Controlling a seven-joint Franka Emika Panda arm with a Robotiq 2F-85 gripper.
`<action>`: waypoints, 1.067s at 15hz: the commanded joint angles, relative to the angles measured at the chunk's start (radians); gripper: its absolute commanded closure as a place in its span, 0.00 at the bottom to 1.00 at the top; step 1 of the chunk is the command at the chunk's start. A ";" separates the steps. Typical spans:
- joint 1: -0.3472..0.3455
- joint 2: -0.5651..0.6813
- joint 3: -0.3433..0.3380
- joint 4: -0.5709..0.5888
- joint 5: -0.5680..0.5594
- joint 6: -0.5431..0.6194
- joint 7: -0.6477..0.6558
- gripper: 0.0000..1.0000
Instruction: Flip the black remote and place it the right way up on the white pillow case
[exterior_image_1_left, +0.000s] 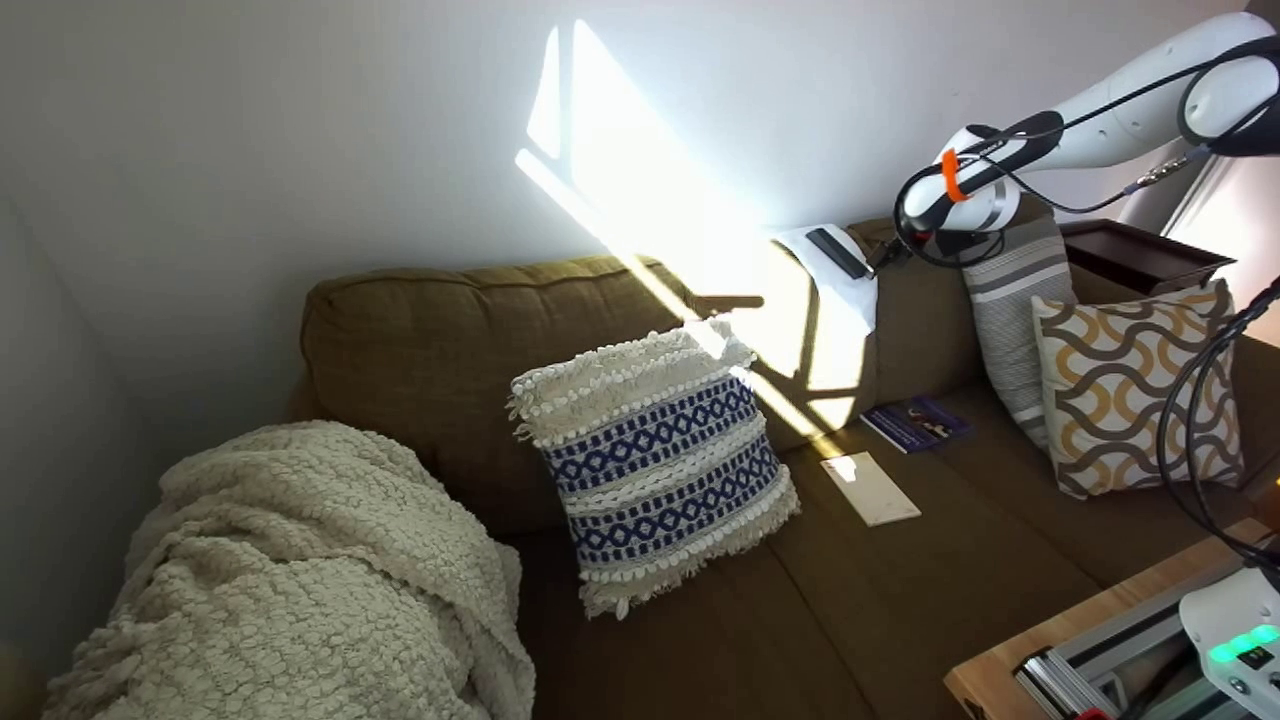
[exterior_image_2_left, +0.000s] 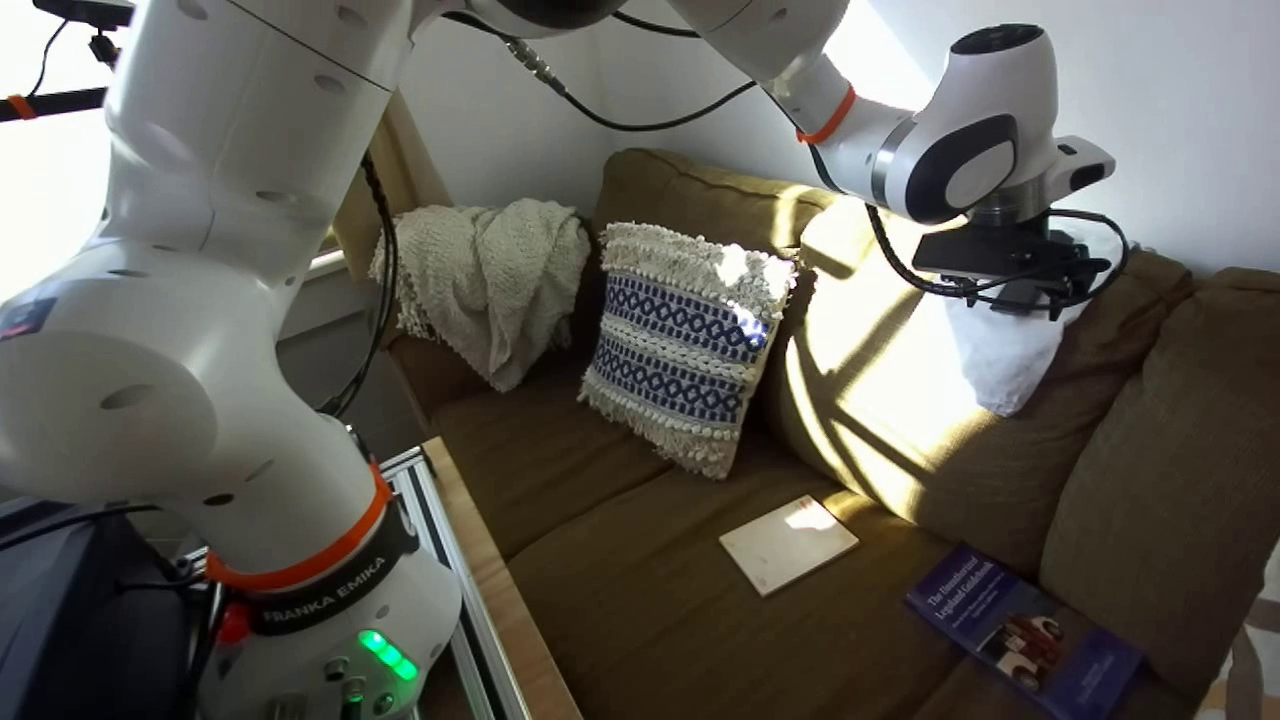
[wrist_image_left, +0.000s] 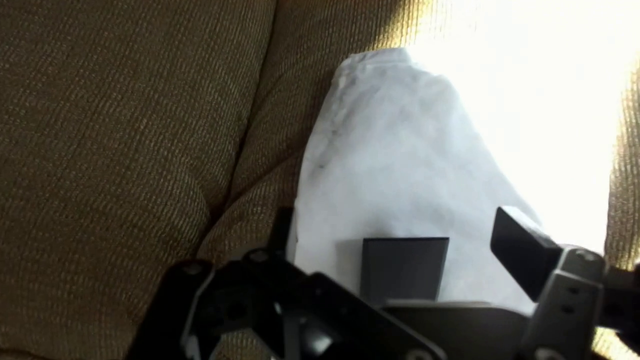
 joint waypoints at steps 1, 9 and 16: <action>-0.060 0.073 0.069 0.092 -0.022 -0.035 -0.013 0.00; -0.099 0.118 0.110 0.136 -0.022 -0.032 -0.040 0.00; -0.132 0.141 0.163 0.156 -0.013 0.001 -0.091 0.00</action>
